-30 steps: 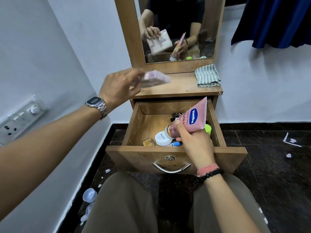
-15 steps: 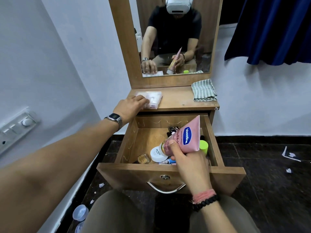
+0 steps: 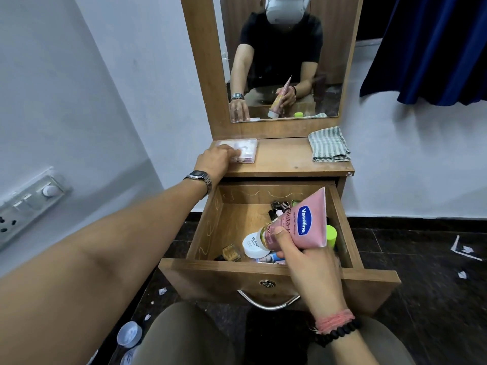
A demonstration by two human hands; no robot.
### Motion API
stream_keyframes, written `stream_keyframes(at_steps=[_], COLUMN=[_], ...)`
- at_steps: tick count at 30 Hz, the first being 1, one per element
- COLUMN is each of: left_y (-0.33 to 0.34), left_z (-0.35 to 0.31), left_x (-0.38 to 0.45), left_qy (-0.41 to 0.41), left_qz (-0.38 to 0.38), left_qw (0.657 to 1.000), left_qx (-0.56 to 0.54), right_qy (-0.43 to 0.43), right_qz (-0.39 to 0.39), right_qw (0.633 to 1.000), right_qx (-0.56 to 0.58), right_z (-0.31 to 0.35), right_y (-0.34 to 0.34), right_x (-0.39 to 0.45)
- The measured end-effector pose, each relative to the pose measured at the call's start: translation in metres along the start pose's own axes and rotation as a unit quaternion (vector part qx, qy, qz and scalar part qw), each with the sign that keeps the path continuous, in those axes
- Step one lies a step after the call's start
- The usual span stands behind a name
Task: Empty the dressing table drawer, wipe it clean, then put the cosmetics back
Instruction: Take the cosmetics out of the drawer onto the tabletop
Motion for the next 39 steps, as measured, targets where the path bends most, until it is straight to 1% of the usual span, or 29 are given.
stream_keyframes(at_steps=[5, 11, 17, 20, 22, 24, 25, 26, 27, 28, 29, 30, 31, 34, 36, 39], left_y=[0.008, 0.013, 0.013, 0.014, 0.006, -0.015, -0.027, -0.035, -0.04, -0.041, -0.04, -0.039, -0.038, -0.041, -0.044, -0.047], left_z=[0.012, 0.019, 0.026, 0.024, 0.009, -0.015, -0.031, -0.05, -0.07, -0.086, -0.098, -0.104, -0.105, -0.102, -0.103, -0.105], left_x=[0.015, 0.024, 0.031, 0.031, 0.023, 0.002, -0.017, -0.039, -0.066, -0.094, -0.121, -0.142, -0.157, -0.178, -0.183, -0.187], left_qy=[-0.021, -0.031, -0.031, -0.037, -0.025, 0.027, 0.082, 0.153, 0.22, 0.265, 0.283, 0.279, 0.259, 0.198, 0.186, 0.179], left_qz=[0.011, 0.008, 0.004, 0.028, 0.04, -0.007, -0.03, -0.019, 0.029, 0.092, 0.144, 0.171, 0.171, 0.096, 0.057, 0.039], left_qw=[0.999, 0.999, 0.999, 0.999, 0.999, 0.997, 0.99, 0.975, 0.952, 0.929, 0.914, 0.91, 0.914, 0.941, 0.949, 0.957], left_qx=[-0.025, -0.012, -0.023, -0.028, -0.027, -0.065, -0.107, -0.16, -0.21, -0.241, -0.252, -0.255, -0.26, -0.256, -0.246, -0.224], right_qy=[-0.014, -0.018, -0.027, -0.018, -0.012, -0.004, 0.0, 0.002, 0.0, -0.004, -0.012, -0.019, -0.024, -0.037, -0.033, -0.024], right_qz=[-0.001, 0.0, 0.001, 0.003, 0.001, -0.003, -0.002, 0.0, 0.0, -0.001, -0.002, -0.005, -0.007, -0.002, 0.004, 0.015], right_qw=[1.0, 1.0, 1.0, 1.0, 1.0, 1.0, 1.0, 1.0, 1.0, 1.0, 1.0, 1.0, 1.0, 0.999, 0.999, 1.0], right_qx=[-0.02, -0.014, -0.004, -0.007, -0.01, -0.007, -0.007, -0.007, -0.007, -0.008, -0.009, -0.011, -0.013, 0.001, 0.003, 0.005], right_z=[-0.002, -0.001, 0.001, 0.003, 0.002, -0.001, 0.0, 0.001, 0.003, 0.006, 0.01, 0.015, 0.018, 0.024, 0.025, 0.023], right_y=[0.001, 0.002, 0.001, 0.002, 0.001, 0.0, 0.0, 0.001, 0.0, -0.002, -0.003, -0.006, -0.008, -0.008, -0.006, -0.005], right_x=[0.001, 0.002, 0.0, -0.001, 0.001, 0.002, 0.002, 0.001, 0.0, -0.001, -0.003, -0.006, -0.008, -0.015, -0.017, -0.02])
Point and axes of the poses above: each hand's wrist, its own x-axis towards the middle knuckle, its own y-axis out of the palm, z = x × y, the point moved 7 cm from there along x, towards the middle knuckle, and after that the axes turned 7 degrees about -x, right-handed, at the moved point
